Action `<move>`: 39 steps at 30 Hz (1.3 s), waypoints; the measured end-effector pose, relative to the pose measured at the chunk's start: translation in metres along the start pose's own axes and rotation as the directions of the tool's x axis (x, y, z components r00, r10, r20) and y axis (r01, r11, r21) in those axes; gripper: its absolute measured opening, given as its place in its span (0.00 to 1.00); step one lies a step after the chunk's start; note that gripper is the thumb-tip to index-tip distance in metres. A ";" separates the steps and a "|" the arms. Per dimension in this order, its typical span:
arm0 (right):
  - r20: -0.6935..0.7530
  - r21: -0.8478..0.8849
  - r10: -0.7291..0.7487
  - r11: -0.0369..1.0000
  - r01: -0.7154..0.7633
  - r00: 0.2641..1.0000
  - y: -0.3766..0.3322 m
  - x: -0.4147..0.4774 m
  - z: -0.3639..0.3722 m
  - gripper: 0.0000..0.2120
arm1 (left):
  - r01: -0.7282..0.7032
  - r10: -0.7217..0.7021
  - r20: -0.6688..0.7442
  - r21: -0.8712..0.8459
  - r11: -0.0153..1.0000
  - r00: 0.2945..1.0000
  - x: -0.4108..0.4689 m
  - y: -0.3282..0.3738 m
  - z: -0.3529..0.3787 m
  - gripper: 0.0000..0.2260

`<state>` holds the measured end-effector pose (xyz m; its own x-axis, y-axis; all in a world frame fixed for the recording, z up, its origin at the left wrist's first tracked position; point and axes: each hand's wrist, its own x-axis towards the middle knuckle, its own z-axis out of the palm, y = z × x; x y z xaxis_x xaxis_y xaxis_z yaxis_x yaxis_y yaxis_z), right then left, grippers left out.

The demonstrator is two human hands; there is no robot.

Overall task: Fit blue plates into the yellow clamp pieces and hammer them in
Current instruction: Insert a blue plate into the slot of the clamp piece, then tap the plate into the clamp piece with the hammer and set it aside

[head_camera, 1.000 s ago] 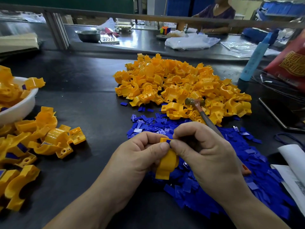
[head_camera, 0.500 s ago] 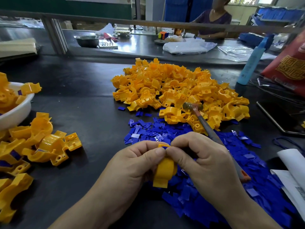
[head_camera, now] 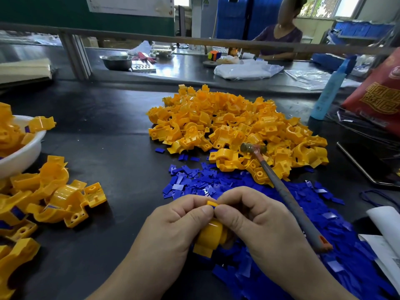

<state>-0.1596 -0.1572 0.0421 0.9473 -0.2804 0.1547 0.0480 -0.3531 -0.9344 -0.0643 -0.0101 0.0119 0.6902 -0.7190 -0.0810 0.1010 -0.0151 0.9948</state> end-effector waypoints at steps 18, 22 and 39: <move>-0.412 -0.842 0.155 0.311 -0.441 0.898 0.041 0.010 -0.066 0.21 | 0.303 0.022 -0.363 0.808 0.505 0.932 0.011 0.019 -0.055 0.11; -0.405 -0.857 0.060 0.324 -0.402 0.912 0.040 0.008 -0.066 0.11 | 0.389 0.020 -0.414 0.869 0.305 0.910 0.010 0.018 -0.062 0.33; 0.152 -0.531 0.092 0.847 0.002 0.984 -0.011 -0.010 -0.012 0.22 | 0.374 0.135 -0.395 0.914 0.159 0.909 0.015 0.006 -0.065 0.20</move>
<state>-0.1731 -0.1617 0.0545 0.9847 -0.1733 0.0172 -0.1254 -0.7741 -0.6205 -0.0066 0.0242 0.0123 0.9240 -0.3808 0.0359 -0.3806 -0.9062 0.1844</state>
